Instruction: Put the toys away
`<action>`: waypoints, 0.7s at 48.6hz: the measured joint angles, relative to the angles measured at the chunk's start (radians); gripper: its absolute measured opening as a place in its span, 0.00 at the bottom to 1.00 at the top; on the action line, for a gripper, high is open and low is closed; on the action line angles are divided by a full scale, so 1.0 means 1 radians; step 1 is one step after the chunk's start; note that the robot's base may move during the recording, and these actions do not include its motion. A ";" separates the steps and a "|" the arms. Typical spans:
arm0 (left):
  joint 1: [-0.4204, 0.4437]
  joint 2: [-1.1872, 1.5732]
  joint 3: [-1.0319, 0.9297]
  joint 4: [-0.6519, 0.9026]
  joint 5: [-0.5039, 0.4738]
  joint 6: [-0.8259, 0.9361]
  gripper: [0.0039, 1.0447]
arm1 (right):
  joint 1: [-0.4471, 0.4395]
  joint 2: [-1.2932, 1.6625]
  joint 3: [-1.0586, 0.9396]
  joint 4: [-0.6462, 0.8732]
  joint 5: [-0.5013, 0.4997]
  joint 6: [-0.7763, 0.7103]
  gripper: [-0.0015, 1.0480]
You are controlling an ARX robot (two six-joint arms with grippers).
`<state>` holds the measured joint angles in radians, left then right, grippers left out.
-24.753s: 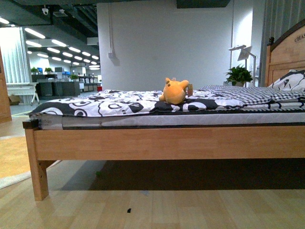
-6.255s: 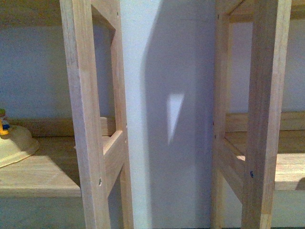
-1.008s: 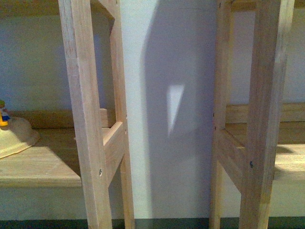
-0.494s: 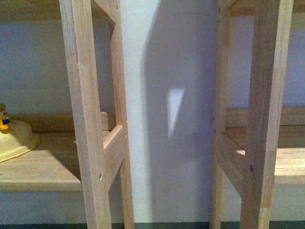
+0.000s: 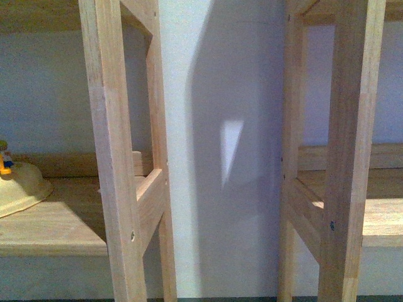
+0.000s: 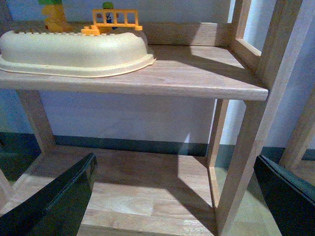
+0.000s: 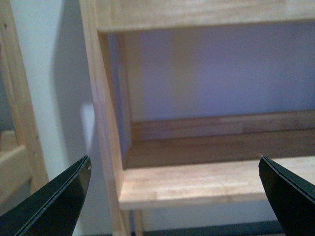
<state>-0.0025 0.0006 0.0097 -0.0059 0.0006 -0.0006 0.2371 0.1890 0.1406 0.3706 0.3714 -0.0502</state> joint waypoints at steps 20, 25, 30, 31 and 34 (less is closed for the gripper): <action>0.000 0.000 0.000 0.000 0.000 0.000 0.95 | -0.233 -0.128 -0.072 -0.380 -0.369 0.037 0.31; 0.000 0.000 0.000 0.000 0.000 0.000 0.95 | -0.233 -0.135 -0.082 -0.378 -0.369 0.037 0.16; 0.000 0.000 0.000 0.000 0.000 0.000 0.95 | -0.233 -0.139 -0.091 -0.378 -0.369 0.037 0.18; 0.000 0.000 0.000 0.000 0.000 0.000 0.95 | -0.233 -0.141 -0.093 -0.378 -0.369 0.037 0.18; 0.000 0.000 0.000 0.000 0.000 0.000 0.95 | -0.233 -0.159 -0.109 -0.374 -0.369 0.037 0.18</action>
<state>-0.0029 0.0006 0.0097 -0.0059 0.0006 -0.0006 0.0036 0.0296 0.0311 -0.0036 0.0025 -0.0128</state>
